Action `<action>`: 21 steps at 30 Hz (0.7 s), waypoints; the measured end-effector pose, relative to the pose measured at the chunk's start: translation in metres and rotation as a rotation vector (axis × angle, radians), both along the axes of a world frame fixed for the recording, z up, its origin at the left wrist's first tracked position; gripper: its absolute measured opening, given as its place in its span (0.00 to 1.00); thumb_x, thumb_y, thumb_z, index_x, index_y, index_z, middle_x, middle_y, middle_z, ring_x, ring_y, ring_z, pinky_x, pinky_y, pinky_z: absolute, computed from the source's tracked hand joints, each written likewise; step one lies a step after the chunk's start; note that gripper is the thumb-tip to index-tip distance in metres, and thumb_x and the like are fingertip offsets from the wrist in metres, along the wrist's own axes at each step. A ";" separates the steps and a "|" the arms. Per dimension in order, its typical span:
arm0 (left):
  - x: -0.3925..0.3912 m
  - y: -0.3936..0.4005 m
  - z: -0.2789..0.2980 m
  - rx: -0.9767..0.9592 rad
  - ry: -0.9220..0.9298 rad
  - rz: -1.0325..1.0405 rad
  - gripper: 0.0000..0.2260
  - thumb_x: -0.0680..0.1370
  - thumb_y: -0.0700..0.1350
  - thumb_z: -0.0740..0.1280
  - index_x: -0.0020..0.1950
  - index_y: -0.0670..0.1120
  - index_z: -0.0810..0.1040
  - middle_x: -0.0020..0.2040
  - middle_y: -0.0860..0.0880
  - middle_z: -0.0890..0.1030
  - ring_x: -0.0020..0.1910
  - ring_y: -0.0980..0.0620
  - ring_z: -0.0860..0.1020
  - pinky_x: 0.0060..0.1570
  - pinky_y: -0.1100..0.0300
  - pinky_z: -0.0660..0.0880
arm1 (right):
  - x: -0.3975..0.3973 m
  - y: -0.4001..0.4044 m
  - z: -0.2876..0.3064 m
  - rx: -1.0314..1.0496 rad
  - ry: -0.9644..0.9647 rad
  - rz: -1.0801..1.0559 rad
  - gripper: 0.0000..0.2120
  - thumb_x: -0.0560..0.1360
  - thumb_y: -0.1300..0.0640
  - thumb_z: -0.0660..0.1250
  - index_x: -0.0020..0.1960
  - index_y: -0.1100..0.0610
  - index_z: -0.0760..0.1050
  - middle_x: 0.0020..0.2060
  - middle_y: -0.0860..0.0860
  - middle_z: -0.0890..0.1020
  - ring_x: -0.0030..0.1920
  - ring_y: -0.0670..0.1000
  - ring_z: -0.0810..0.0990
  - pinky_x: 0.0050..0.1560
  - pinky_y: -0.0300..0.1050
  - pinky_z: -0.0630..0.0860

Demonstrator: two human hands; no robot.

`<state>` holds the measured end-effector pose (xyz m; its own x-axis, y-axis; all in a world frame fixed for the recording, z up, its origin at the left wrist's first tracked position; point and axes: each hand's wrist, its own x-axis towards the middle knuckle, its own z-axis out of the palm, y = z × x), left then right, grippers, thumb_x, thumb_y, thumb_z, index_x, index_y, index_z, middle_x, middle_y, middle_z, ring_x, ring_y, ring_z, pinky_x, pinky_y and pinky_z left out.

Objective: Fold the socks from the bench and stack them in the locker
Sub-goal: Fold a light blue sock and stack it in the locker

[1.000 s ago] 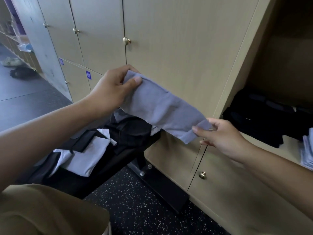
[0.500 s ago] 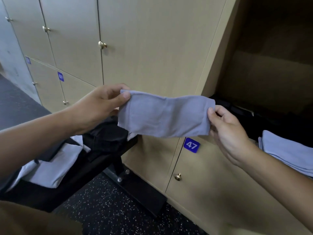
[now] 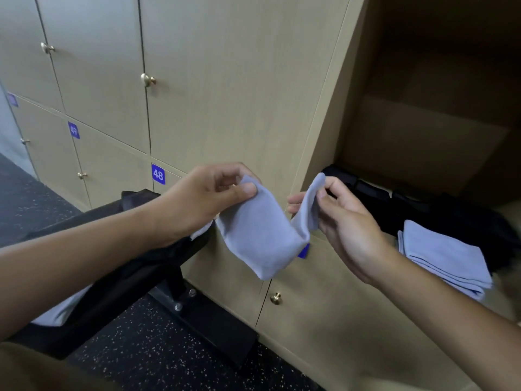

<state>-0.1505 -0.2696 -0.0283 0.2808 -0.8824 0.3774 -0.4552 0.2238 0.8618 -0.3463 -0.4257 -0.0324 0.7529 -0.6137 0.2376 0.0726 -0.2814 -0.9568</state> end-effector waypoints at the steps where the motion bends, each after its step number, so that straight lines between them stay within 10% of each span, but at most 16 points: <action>1: -0.004 -0.003 0.000 -0.024 0.016 -0.009 0.06 0.84 0.42 0.65 0.51 0.41 0.80 0.44 0.50 0.84 0.40 0.54 0.82 0.41 0.62 0.77 | 0.000 0.003 0.000 0.020 -0.003 0.029 0.11 0.87 0.57 0.53 0.59 0.61 0.72 0.56 0.55 0.85 0.59 0.58 0.82 0.67 0.60 0.73; 6: -0.024 -0.018 0.002 -0.041 0.054 -0.086 0.07 0.84 0.37 0.62 0.52 0.33 0.76 0.37 0.53 0.83 0.29 0.66 0.78 0.33 0.76 0.72 | 0.001 0.011 0.002 0.115 -0.014 0.132 0.14 0.86 0.57 0.54 0.65 0.62 0.72 0.61 0.53 0.83 0.63 0.55 0.81 0.66 0.48 0.76; 11: -0.032 -0.026 0.003 -0.045 0.022 -0.109 0.12 0.81 0.51 0.67 0.55 0.42 0.79 0.56 0.40 0.83 0.56 0.37 0.81 0.61 0.39 0.76 | -0.005 0.016 0.007 0.180 -0.032 0.207 0.08 0.86 0.58 0.57 0.58 0.57 0.75 0.49 0.49 0.84 0.50 0.46 0.81 0.53 0.39 0.77; 21: -0.047 -0.044 0.001 -0.026 0.052 -0.210 0.12 0.83 0.53 0.62 0.54 0.43 0.74 0.49 0.46 0.82 0.49 0.54 0.77 0.53 0.55 0.72 | -0.016 0.009 0.010 0.218 -0.034 0.155 0.12 0.80 0.52 0.67 0.60 0.56 0.76 0.47 0.51 0.83 0.42 0.49 0.82 0.41 0.41 0.78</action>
